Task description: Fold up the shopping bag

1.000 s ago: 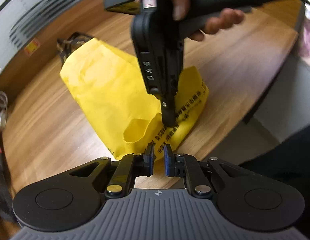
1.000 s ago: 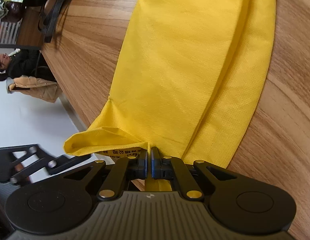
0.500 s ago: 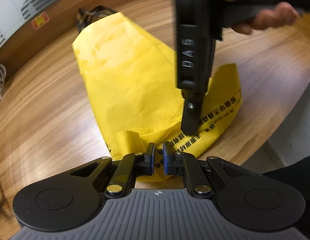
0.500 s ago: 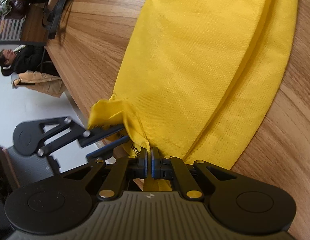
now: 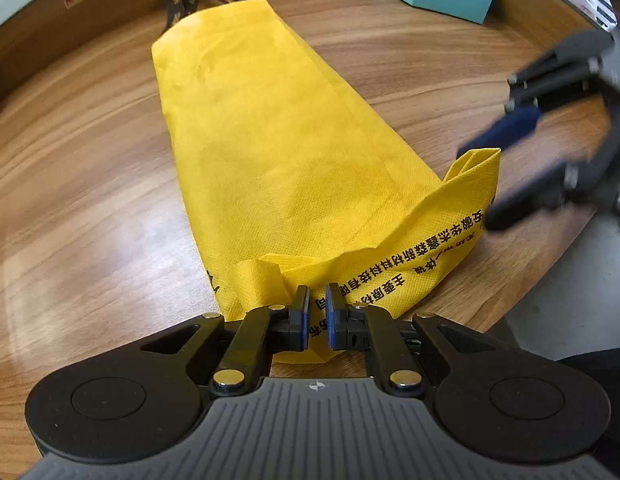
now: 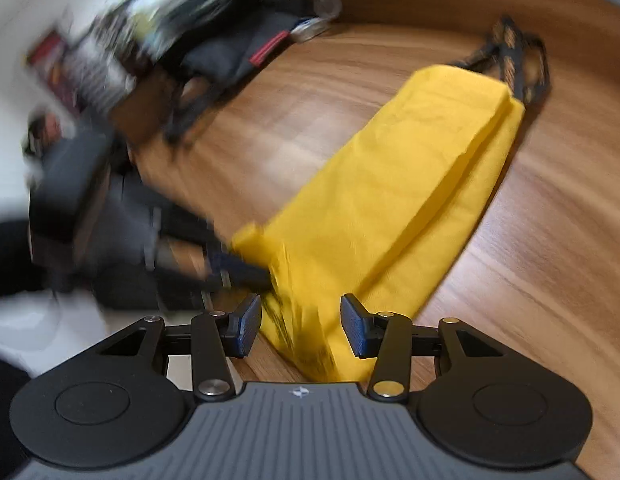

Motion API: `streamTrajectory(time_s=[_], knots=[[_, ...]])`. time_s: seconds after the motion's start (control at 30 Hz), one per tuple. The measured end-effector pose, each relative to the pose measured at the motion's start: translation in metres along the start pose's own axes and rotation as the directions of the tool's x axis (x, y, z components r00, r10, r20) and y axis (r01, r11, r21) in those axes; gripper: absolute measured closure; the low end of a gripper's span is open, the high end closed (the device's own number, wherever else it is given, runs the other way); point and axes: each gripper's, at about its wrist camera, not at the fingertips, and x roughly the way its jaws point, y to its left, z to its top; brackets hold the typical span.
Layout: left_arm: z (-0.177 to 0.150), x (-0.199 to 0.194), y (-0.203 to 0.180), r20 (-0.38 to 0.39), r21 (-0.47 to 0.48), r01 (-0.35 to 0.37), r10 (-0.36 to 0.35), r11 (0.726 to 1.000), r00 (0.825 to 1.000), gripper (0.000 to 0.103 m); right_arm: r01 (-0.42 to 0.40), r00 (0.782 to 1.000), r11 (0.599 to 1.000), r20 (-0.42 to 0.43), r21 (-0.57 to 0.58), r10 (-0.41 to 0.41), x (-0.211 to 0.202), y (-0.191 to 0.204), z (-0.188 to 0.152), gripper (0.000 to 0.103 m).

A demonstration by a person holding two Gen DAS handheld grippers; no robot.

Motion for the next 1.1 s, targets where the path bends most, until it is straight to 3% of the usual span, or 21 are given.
streamTrajectory(time_s=[0.03,0.17,0.2,0.27,0.3,0.37,0.47,0.5,0.57,0.6,0.63,0.67,0.7,0.77,0.8,0.87,0.93,1.1], knots=[[0.002,0.000,-0.001,-0.007,0.003,0.003,-0.003,1.000,1.000,0.092,-0.003,1.000,1.000,0.010,0.004,0.003,0.003,-0.001,-0.004,0.054],[0.006,0.000,0.004,-0.019,-0.033,0.014,-0.015,0.999,1.000,0.092,-0.040,0.998,0.993,0.046,0.108,0.035,0.018,-0.015,-0.013,0.093],[0.006,0.000,0.006,-0.019,-0.050,0.023,-0.024,0.999,1.000,0.092,-0.052,0.998,0.984,0.033,0.170,0.047,0.023,-0.025,-0.016,0.094],[0.008,0.002,0.009,-0.017,-0.067,0.029,-0.031,0.997,0.999,0.092,-0.141,0.990,0.906,0.071,0.399,0.123,0.027,-0.052,-0.027,0.095],[0.008,0.002,0.008,-0.017,-0.068,0.026,-0.027,0.997,1.000,0.092,-0.185,0.983,0.833,0.095,0.522,0.159,0.030,-0.069,-0.035,0.095],[0.008,0.001,0.005,-0.016,-0.055,0.014,-0.015,0.998,1.000,0.092,-0.222,0.975,0.729,0.126,0.647,0.185,0.032,-0.084,-0.046,0.097],[0.008,0.001,0.007,-0.014,-0.070,0.019,-0.020,0.997,1.000,0.092,-0.217,0.975,0.641,0.137,0.736,0.173,0.030,-0.089,-0.055,0.100],[0.008,0.001,0.006,-0.016,-0.069,0.018,-0.019,0.997,1.000,0.092,-0.201,0.979,0.636,0.133,0.745,0.154,0.028,-0.086,-0.054,0.100],[0.010,0.002,0.004,-0.023,-0.059,0.010,-0.011,0.998,1.000,0.092,-0.118,0.993,0.672,0.082,0.732,0.085,0.023,-0.073,-0.045,0.098],[0.011,0.002,0.003,-0.027,-0.052,0.003,-0.005,0.999,1.000,0.092,-0.053,0.999,0.714,0.045,0.698,0.031,0.018,-0.062,-0.039,0.096],[0.012,0.002,0.002,-0.030,-0.052,-0.002,0.001,0.999,1.000,0.092,0.014,1.000,0.751,0.010,0.660,-0.027,0.013,-0.051,-0.033,0.085],[0.011,0.001,0.001,-0.027,-0.053,-0.008,0.007,0.999,1.000,0.092,0.114,0.992,0.768,-0.025,0.630,-0.126,0.000,-0.038,-0.028,0.082],[0.010,0.001,0.000,-0.024,-0.050,-0.013,0.012,0.999,1.000,0.092,0.164,0.982,0.753,-0.036,0.638,-0.184,-0.007,-0.034,-0.028,0.082],[0.009,0.001,-0.003,-0.021,-0.043,-0.024,0.023,0.999,1.000,0.092,0.334,0.929,0.729,-0.078,0.597,-0.362,-0.022,-0.021,-0.026,0.103],[0.009,0.000,-0.004,-0.020,-0.038,-0.030,0.029,0.999,0.999,0.092,0.378,0.904,0.727,-0.061,0.574,-0.422,-0.032,-0.011,-0.023,0.103],[0.009,0.000,-0.005,-0.019,-0.028,-0.032,0.031,0.999,0.999,0.092,0.272,0.933,0.763,0.032,0.586,-0.357,-0.045,0.005,-0.015,0.103],[0.008,0.000,-0.002,-0.012,-0.034,-0.019,0.019,0.999,1.000,0.092,0.203,0.960,0.811,0.054,0.549,-0.276,-0.039,0.020,0.000,0.103],[0.005,0.001,0.002,0.010,-0.031,0.001,0.000,1.000,1.000,0.092,0.231,0.959,0.792,0.006,0.564,-0.284,0.007,0.016,0.012,0.103]])
